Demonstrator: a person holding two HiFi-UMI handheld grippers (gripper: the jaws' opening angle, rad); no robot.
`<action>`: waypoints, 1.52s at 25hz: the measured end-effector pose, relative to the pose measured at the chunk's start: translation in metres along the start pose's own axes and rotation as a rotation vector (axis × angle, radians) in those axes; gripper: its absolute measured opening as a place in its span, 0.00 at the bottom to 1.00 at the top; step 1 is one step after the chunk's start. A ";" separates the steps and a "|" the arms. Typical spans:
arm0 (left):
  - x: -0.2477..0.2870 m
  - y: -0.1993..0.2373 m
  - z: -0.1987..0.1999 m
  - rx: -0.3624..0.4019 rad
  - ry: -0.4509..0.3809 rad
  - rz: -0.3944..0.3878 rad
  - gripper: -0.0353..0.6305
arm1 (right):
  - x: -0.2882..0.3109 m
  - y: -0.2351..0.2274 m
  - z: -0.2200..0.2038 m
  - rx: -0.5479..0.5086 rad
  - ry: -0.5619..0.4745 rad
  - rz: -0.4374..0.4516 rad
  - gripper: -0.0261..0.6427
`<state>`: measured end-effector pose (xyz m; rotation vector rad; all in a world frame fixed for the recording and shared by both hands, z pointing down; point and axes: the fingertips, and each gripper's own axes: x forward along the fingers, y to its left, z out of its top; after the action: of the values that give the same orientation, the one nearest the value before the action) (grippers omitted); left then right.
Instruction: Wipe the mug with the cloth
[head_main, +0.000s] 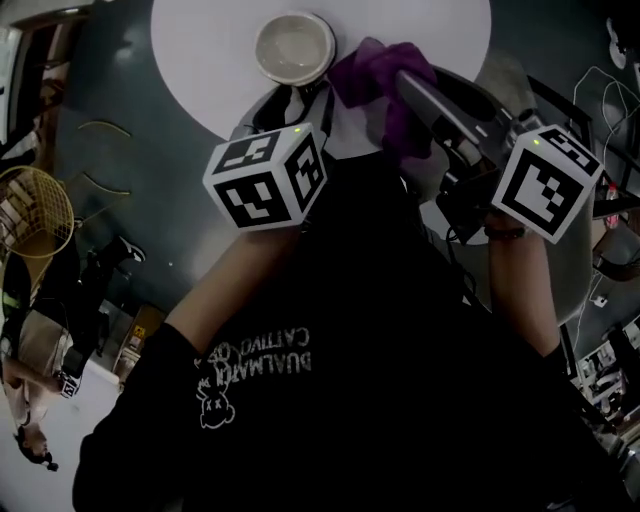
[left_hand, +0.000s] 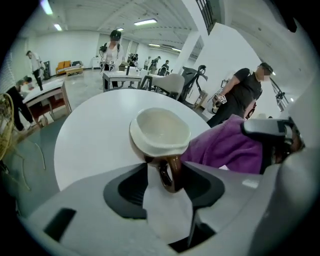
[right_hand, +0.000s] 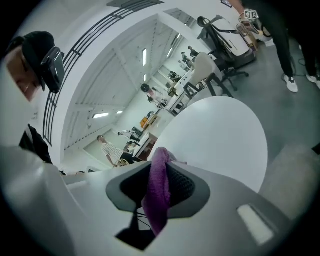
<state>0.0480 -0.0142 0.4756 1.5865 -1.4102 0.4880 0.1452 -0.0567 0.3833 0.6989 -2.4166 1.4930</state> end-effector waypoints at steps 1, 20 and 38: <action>-0.002 0.001 0.000 0.020 -0.002 0.010 0.33 | 0.001 0.001 0.000 0.004 0.004 0.011 0.18; -0.015 0.019 -0.002 0.492 0.167 -0.195 0.18 | 0.067 0.054 -0.077 0.030 0.083 0.038 0.18; -0.027 0.028 0.005 0.798 0.241 -0.399 0.18 | 0.082 0.049 -0.087 0.092 -0.056 -0.268 0.19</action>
<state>0.0139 -0.0007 0.4617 2.2715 -0.6974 1.0355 0.0446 0.0152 0.4197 1.0511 -2.1975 1.4975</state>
